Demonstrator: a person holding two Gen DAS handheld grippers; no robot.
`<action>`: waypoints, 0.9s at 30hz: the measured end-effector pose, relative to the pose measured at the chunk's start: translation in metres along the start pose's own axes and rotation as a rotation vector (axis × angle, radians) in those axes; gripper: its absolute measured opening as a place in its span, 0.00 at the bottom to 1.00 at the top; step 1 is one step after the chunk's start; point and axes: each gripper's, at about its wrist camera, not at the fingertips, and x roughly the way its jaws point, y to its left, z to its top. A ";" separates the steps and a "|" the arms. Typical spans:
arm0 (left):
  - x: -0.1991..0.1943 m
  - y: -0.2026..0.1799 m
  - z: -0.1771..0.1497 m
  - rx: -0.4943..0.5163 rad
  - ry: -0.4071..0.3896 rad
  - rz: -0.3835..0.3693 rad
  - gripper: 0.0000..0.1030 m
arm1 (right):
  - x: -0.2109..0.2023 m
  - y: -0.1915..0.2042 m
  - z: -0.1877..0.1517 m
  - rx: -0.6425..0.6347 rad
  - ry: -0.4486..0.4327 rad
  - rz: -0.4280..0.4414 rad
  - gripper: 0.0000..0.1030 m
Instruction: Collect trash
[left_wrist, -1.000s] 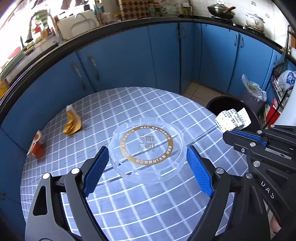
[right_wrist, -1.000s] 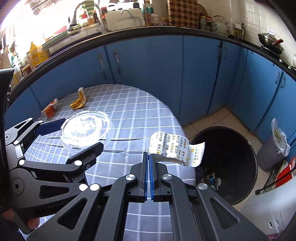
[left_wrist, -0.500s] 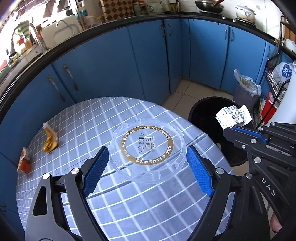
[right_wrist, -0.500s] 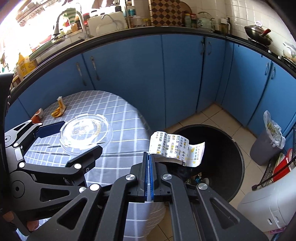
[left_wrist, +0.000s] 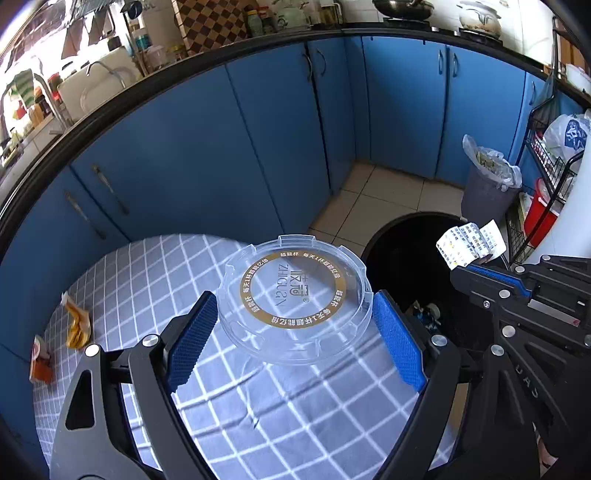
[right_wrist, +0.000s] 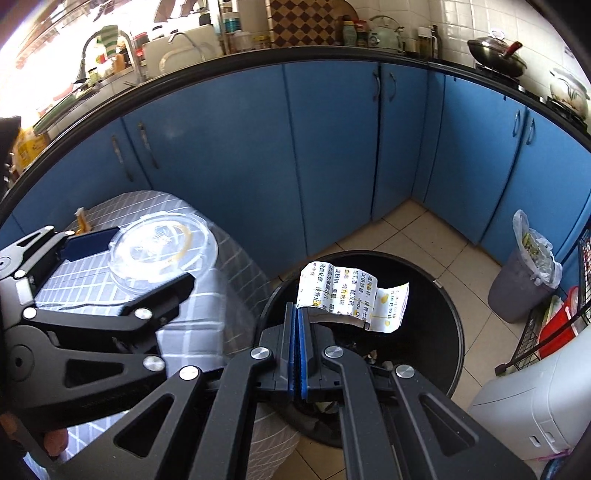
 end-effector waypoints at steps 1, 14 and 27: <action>0.001 -0.001 0.002 0.001 -0.004 0.002 0.82 | 0.003 -0.002 0.001 0.004 0.001 -0.004 0.02; 0.017 -0.003 0.018 0.009 -0.009 0.015 0.82 | 0.030 -0.023 0.005 0.022 0.012 -0.048 0.02; 0.016 -0.008 0.022 0.017 -0.017 0.021 0.82 | 0.036 -0.040 0.002 0.074 0.026 -0.059 0.05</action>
